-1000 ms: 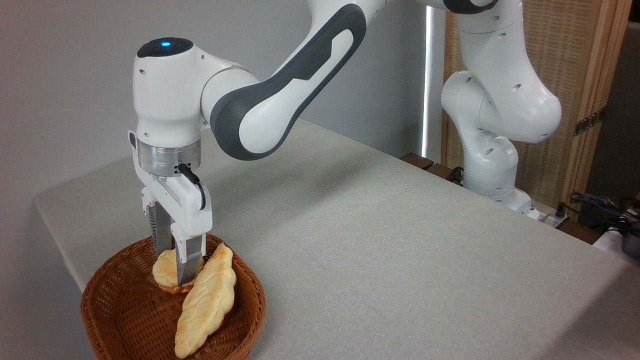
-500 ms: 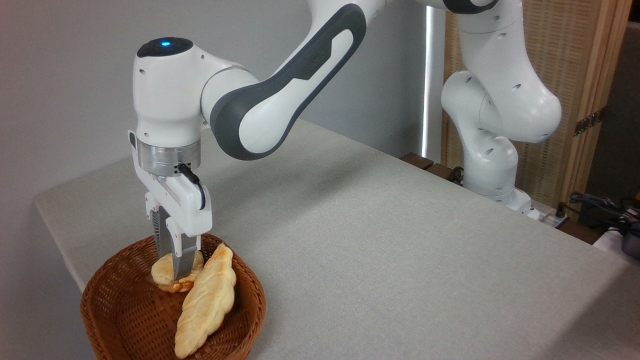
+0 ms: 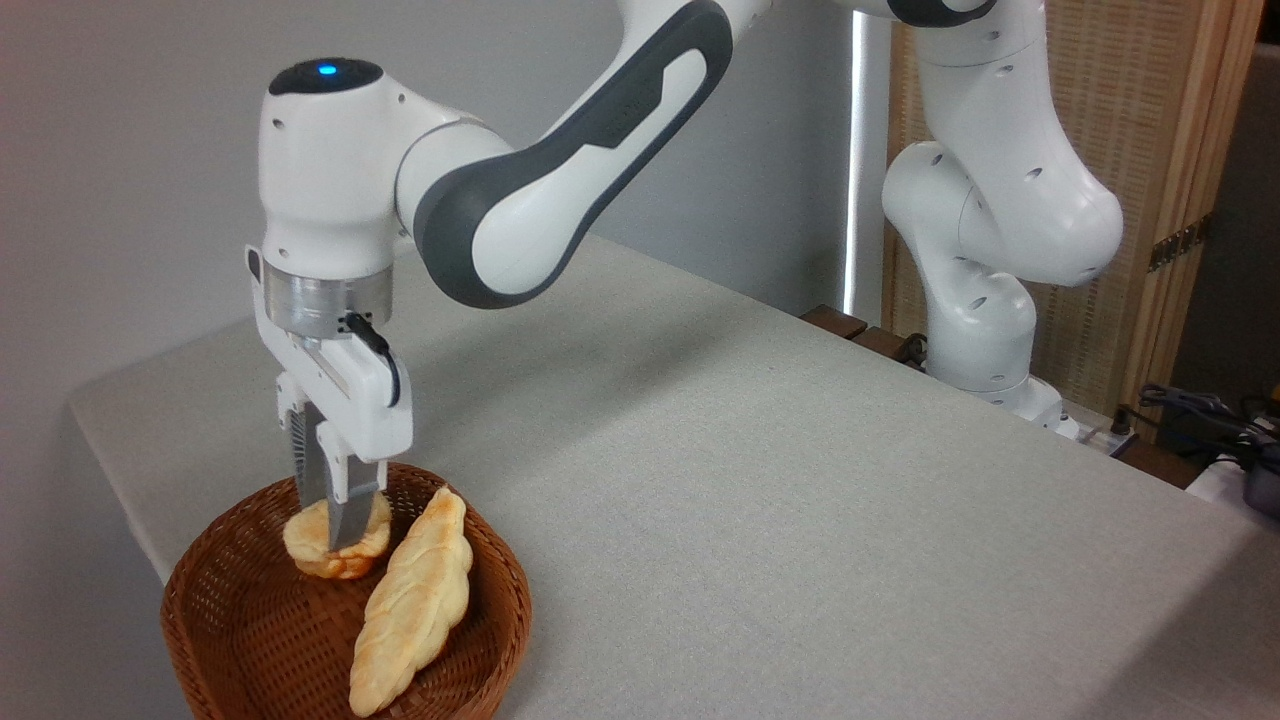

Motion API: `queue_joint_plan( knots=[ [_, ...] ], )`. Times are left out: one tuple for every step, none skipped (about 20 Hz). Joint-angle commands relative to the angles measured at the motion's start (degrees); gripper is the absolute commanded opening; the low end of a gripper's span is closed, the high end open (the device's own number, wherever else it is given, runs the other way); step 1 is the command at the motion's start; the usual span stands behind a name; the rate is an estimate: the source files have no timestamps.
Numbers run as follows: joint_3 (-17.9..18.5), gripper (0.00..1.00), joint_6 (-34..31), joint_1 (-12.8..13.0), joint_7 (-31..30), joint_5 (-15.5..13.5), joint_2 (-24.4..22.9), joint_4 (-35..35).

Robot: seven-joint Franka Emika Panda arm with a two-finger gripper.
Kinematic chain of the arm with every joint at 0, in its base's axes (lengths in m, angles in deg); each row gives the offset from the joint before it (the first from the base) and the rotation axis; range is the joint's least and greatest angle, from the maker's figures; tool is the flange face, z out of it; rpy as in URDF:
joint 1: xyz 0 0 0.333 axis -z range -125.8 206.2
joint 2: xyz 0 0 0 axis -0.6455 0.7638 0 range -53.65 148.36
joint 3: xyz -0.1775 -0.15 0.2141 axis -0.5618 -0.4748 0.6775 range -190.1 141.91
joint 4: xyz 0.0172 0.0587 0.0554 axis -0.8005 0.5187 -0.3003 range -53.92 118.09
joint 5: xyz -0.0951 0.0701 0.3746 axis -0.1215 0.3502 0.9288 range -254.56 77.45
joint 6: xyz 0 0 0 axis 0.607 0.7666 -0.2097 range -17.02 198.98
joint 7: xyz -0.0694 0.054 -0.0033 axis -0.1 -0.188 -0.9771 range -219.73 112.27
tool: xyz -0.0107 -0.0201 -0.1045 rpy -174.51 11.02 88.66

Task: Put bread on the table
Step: 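Lift the roll out of the basket and carry it over the table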

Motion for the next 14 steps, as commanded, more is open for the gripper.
queue_joint_plan(
  knots=[
    [-0.05,0.47,0.31,-0.41,-0.29,-0.68,-0.93,-1.14],
    [-0.05,0.47,0.23,-0.41,-0.29,-0.77,-1.45,-1.14],
    [0.04,0.47,0.22,-0.50,-0.81,-1.29,-2.07,-1.14],
    [0.13,0.47,0.05,-0.50,-1.60,-1.91,-2.77,-1.14],
    [0.22,0.48,-0.73,-0.50,-2.57,-2.00,-3.91,-1.05],
    [0.30,0.48,-1.70,-0.67,-3.01,-2.00,-4.88,-1.05],
    [0.30,0.48,-2.58,-0.76,-3.02,-2.00,-5.76,-1.05],
    [0.39,0.48,-3.89,-0.85,-3.02,-2.00,-6.81,-0.88],
    [0.48,0.48,-5.91,-0.85,-2.76,-2.00,-7.95,-0.44],
    [0.57,0.48,-8.36,-0.93,-2.67,-1.91,-9.09,-0.18],
    [0.66,0.48,-11.00,-0.94,-2.93,-1.91,-10.15,0.35],
    [0.66,0.48,-12.85,-0.85,-2.75,-2.00,-11.38,0.96],
    [0.66,0.48,-14.00,-0.85,-2.40,-2.00,-12.87,2.27],
    [0.57,0.48,-14.45,-0.85,-2.31,-2.00,-14.71,3.94]
  ],
)
